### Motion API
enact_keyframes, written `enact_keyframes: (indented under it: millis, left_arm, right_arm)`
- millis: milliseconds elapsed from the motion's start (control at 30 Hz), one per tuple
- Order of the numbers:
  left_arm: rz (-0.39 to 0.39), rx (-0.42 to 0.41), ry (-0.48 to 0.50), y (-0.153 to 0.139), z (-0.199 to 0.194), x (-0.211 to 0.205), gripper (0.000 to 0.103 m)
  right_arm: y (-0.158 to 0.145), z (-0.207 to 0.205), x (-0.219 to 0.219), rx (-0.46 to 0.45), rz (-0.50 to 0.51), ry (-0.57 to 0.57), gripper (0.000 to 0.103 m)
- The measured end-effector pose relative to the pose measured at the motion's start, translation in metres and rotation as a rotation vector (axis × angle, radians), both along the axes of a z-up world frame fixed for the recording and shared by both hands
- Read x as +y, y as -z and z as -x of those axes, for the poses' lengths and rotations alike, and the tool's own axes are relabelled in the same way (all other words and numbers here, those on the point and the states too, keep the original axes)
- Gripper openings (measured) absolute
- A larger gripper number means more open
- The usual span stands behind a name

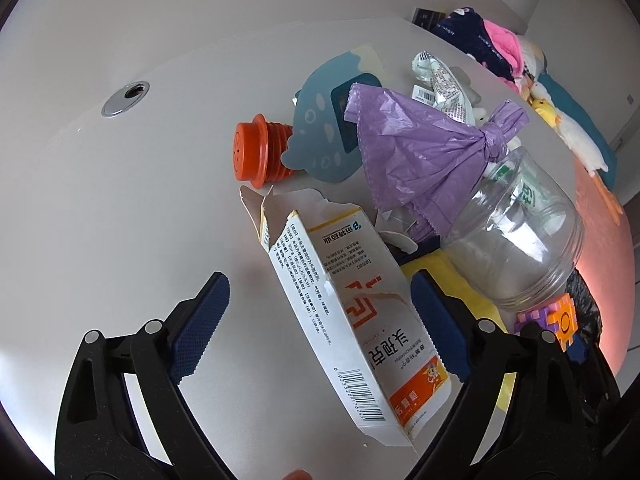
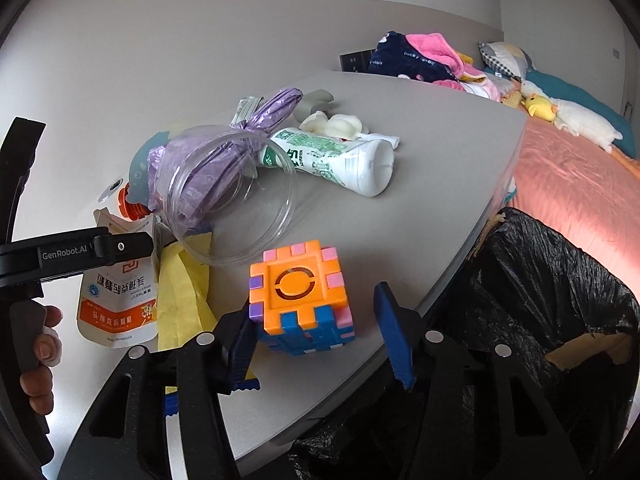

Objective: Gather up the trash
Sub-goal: 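Grasp the white-and-orange paper pouch with the left gripper while the right gripper grasps the toy cube, then carry the pouch and cube over the black trash bag and release both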

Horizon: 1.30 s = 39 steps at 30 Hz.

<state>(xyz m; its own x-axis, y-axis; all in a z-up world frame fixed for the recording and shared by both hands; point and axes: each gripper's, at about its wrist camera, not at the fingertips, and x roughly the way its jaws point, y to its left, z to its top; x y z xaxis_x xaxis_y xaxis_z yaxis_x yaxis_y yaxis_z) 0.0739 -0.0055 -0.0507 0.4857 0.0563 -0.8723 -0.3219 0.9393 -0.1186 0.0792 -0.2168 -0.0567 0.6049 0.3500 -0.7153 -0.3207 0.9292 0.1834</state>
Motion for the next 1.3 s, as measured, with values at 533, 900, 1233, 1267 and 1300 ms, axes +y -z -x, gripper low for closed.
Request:
enact_keyframes:
  millis: [533,900,1233,1267,1300]
  left_arm:
    - [0.205,-0.153,0.025,-0.014,0.051,0.024,0.016]
    - [0.177,-0.254,0.074,-0.055,0.074,0.019,0.016]
    - [0.201,-0.291,0.178,-0.073,0.068,-0.023,0.016]
    - [0.202,-0.292,0.19,-0.074,0.068,-0.029,0.016]
    - [0.201,-0.293,0.203,-0.075,0.067,-0.034,0.016]
  right_arm:
    - [-0.014,0.011,-0.003,-0.021,-0.048,0.013,0.043]
    - [-0.039,0.029,-0.017,-0.08,-0.054,0.053,0.043]
    - [-0.056,0.049,-0.048,-0.126,-0.046,0.116,0.043]
    - [-0.056,0.051,-0.052,-0.129,-0.045,0.123,0.043]
    - [-0.057,0.053,-0.057,-0.131,-0.045,0.132,0.043]
